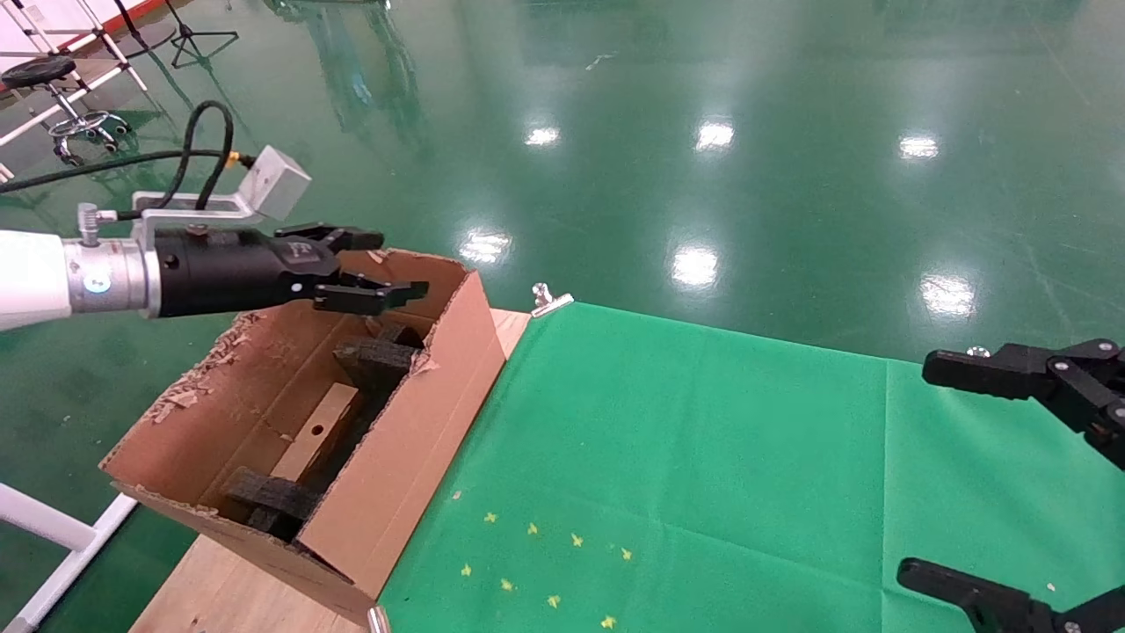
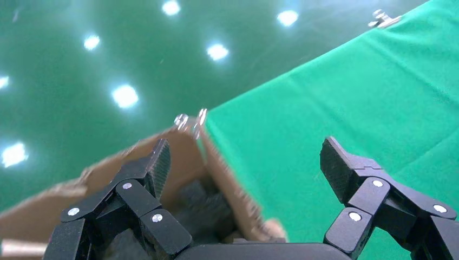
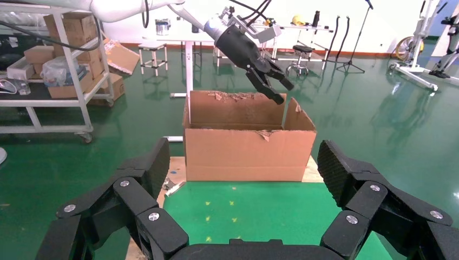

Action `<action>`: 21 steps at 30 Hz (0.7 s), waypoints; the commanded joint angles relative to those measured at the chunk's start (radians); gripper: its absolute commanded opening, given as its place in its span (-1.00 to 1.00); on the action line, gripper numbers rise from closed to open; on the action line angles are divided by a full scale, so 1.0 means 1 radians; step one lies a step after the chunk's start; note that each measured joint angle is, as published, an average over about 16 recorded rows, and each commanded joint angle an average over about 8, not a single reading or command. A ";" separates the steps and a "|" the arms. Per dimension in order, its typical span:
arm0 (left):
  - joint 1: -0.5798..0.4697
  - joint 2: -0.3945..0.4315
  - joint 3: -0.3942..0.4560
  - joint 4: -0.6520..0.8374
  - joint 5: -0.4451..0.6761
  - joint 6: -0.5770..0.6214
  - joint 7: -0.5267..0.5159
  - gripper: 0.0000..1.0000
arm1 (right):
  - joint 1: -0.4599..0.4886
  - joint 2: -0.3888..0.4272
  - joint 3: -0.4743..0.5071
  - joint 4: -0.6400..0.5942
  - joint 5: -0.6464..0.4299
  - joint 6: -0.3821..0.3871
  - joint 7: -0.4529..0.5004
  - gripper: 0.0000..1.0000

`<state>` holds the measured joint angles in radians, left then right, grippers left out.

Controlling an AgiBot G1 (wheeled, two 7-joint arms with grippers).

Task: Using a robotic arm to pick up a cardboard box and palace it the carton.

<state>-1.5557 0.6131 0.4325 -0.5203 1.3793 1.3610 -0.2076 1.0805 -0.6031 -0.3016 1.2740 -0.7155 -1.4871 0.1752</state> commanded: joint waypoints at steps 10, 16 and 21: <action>0.093 0.000 -0.029 -0.147 -0.125 0.026 0.004 1.00 | 0.000 0.000 0.000 0.000 0.000 0.000 0.000 1.00; 0.144 -0.001 -0.046 -0.228 -0.193 0.040 0.006 1.00 | 0.000 0.000 -0.001 0.000 0.000 0.000 0.000 1.00; 0.186 -0.001 -0.059 -0.295 -0.251 0.052 0.008 1.00 | 0.000 0.000 -0.001 0.000 0.001 0.000 0.000 1.00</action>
<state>-1.3682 0.6124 0.3730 -0.8179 1.1266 1.4134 -0.1998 1.0807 -0.6028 -0.3024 1.2739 -0.7150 -1.4869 0.1748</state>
